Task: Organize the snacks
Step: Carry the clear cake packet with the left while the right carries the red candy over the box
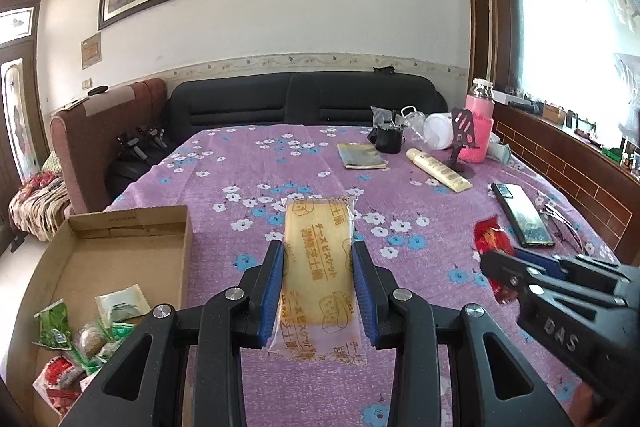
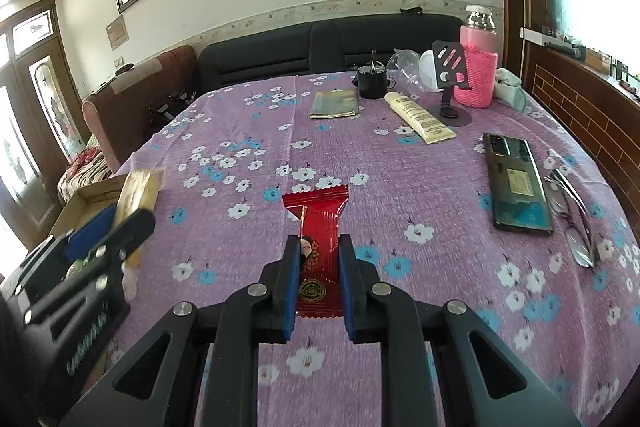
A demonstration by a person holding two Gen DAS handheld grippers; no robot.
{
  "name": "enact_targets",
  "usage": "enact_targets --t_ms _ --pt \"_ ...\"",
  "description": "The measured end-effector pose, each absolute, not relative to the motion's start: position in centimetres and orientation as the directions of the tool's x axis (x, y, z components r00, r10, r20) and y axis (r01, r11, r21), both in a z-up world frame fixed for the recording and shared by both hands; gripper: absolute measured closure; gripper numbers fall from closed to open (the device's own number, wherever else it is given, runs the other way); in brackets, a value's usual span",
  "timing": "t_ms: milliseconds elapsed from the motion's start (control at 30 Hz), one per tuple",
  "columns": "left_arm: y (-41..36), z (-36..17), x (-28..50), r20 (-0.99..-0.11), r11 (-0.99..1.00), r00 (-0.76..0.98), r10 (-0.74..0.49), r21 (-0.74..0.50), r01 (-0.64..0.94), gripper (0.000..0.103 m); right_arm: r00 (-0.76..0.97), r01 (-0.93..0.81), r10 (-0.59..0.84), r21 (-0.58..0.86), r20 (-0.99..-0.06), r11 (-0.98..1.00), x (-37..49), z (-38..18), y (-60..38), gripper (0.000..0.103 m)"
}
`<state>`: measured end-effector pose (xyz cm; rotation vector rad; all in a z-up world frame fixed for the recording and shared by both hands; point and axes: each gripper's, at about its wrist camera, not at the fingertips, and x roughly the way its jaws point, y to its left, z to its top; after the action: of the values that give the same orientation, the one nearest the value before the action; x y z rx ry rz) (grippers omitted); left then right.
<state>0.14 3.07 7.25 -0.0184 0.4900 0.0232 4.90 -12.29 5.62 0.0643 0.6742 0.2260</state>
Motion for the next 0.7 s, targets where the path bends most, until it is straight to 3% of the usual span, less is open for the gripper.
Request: enact_targets --t_ms 333,700 --pt "6.6 10.2 -3.7 -0.426 0.996 0.905 0.007 -0.079 -0.044 0.067 0.773 -0.280 0.285 0.098 -0.567 0.955 1.2 8.2 -8.7 0.086" --pt "15.2 9.3 -7.6 -0.473 0.976 0.872 0.124 -0.103 -0.194 0.067 0.690 -0.467 0.430 0.096 -0.583 0.879 -1.9 8.5 -0.8 0.086"
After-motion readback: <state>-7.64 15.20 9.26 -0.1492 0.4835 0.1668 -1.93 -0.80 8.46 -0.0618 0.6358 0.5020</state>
